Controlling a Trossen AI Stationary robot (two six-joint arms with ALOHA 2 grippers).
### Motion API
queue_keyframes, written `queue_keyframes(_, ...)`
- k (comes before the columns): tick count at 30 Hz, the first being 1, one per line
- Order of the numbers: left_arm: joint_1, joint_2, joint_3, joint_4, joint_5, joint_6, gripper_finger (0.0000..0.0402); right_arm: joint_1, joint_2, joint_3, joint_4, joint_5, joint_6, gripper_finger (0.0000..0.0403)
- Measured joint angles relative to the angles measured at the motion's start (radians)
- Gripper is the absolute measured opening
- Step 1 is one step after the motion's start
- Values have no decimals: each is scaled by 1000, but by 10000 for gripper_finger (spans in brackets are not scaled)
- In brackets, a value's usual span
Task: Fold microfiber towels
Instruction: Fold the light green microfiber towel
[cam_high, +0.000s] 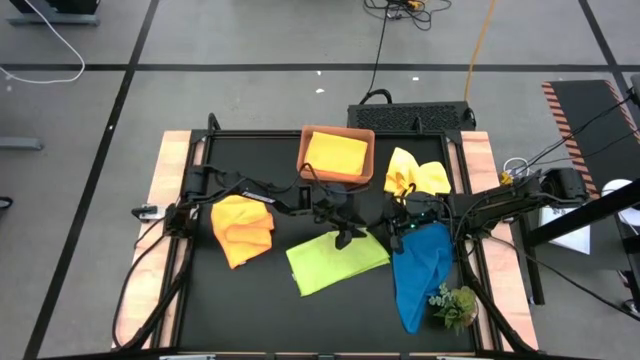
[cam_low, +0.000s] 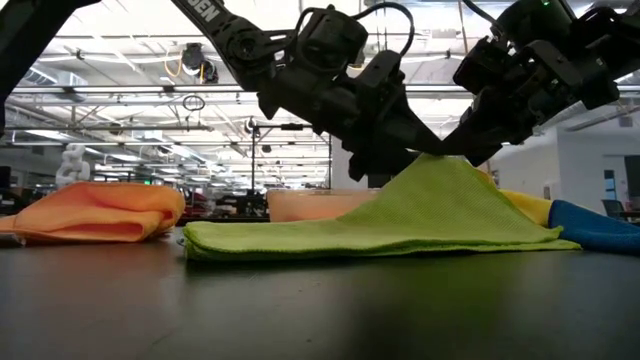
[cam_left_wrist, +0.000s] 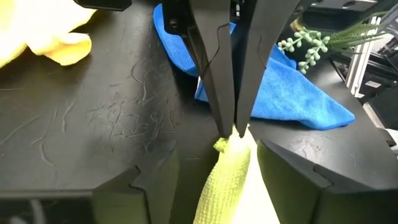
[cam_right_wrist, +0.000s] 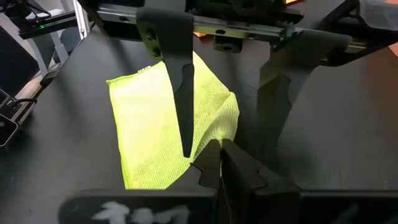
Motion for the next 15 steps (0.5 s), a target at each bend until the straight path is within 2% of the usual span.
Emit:
queue_keyframes(10,0,0,0,0,0,94,28,0,0,0,0,-3,2,1)
queue_keyframes(12,0,0,0,0,1,96,10,-1,0,0,0,-25,17,10)
queue_keyframes(15,0,0,-1,0,0,99,13,1,0,0,0,-84,51,37)
